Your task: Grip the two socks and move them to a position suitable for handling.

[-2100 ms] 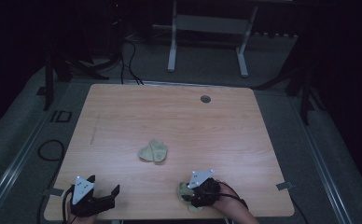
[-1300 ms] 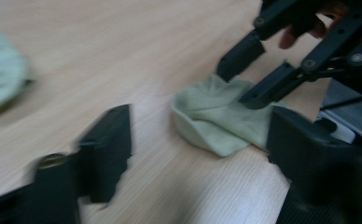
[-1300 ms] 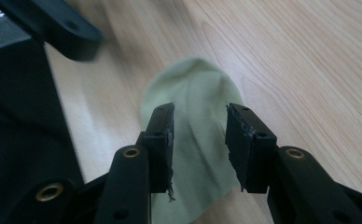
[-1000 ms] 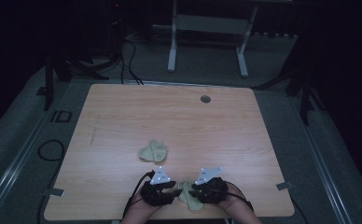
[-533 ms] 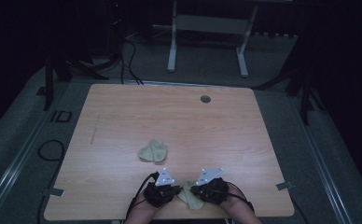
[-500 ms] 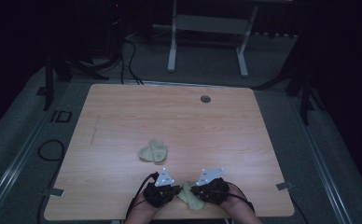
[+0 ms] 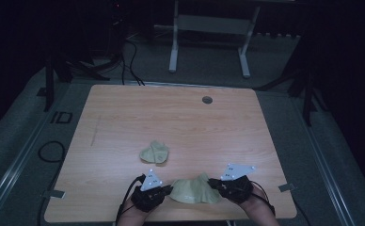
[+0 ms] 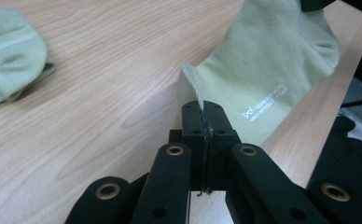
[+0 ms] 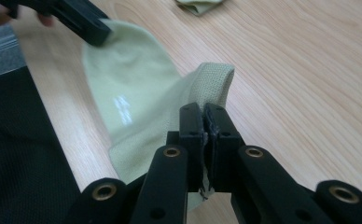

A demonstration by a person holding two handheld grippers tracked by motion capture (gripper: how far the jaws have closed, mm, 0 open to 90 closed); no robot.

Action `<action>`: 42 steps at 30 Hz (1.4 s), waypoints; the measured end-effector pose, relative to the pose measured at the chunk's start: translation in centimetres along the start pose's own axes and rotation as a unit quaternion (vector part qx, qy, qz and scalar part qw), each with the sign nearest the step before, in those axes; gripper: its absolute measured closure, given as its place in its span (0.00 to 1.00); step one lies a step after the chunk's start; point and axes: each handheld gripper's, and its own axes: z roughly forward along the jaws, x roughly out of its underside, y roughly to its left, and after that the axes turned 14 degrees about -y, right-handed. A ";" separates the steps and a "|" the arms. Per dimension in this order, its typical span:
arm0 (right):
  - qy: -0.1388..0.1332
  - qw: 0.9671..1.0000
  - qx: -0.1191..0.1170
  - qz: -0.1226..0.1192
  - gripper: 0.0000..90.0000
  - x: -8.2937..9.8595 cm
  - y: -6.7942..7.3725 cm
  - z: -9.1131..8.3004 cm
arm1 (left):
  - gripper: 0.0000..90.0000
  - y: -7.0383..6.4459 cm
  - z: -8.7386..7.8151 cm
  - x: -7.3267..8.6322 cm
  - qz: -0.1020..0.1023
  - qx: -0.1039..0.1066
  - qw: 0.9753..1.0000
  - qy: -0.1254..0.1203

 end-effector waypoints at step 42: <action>0.058 0.998 -0.010 -0.006 0.86 2.7 0.8 3.9 | 0.92 -0.5 2.4 0.8 0.053 0.028 0.998 0.034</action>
